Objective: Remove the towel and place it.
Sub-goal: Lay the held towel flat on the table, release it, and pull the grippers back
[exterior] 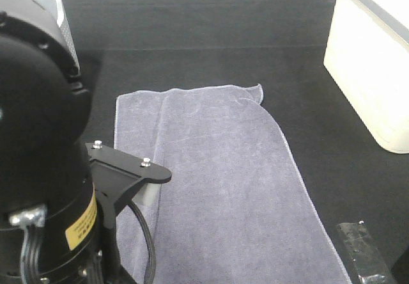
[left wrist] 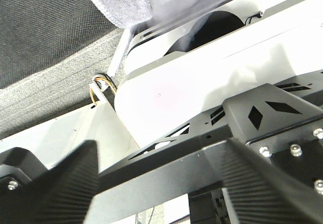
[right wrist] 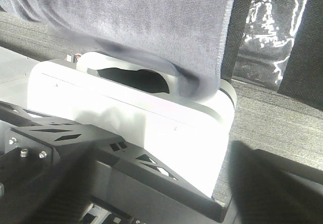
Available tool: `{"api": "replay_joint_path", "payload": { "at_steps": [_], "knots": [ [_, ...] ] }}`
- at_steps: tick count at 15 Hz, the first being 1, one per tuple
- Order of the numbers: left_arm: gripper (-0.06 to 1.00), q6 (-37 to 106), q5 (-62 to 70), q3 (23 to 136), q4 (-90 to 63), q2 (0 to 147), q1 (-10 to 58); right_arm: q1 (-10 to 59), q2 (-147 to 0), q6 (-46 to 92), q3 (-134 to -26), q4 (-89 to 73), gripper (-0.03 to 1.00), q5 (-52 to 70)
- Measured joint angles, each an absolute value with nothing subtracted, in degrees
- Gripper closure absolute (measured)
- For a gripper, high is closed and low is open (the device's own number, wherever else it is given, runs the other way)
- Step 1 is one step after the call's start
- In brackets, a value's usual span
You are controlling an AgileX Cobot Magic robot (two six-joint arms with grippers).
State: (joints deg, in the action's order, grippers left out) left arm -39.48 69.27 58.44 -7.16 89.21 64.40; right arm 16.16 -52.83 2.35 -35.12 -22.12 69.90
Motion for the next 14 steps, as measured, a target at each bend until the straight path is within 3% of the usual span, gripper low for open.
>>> {"api": "replay_joint_path", "payload": {
  "at_steps": [2,7,11,14],
  "knots": [
    [0.24,-39.5,69.3,58.4,-5.7,89.2,64.4,16.2,-52.8,2.3,-35.1,-21.6,0.22,69.9],
    [0.24,-39.5,69.3,62.2,6.3,89.2,63.3,16.2,-54.1,2.6,-40.7,-15.9,0.23,68.0],
    [0.24,-34.3,62.3,67.6,10.2,89.2,52.4,16.2,-64.6,2.8,-50.5,-15.7,0.38,64.9],
    [0.24,-29.4,53.1,70.4,10.4,90.5,42.3,16.2,-73.7,2.9,-59.1,-15.1,0.41,60.2]
  ]
}}
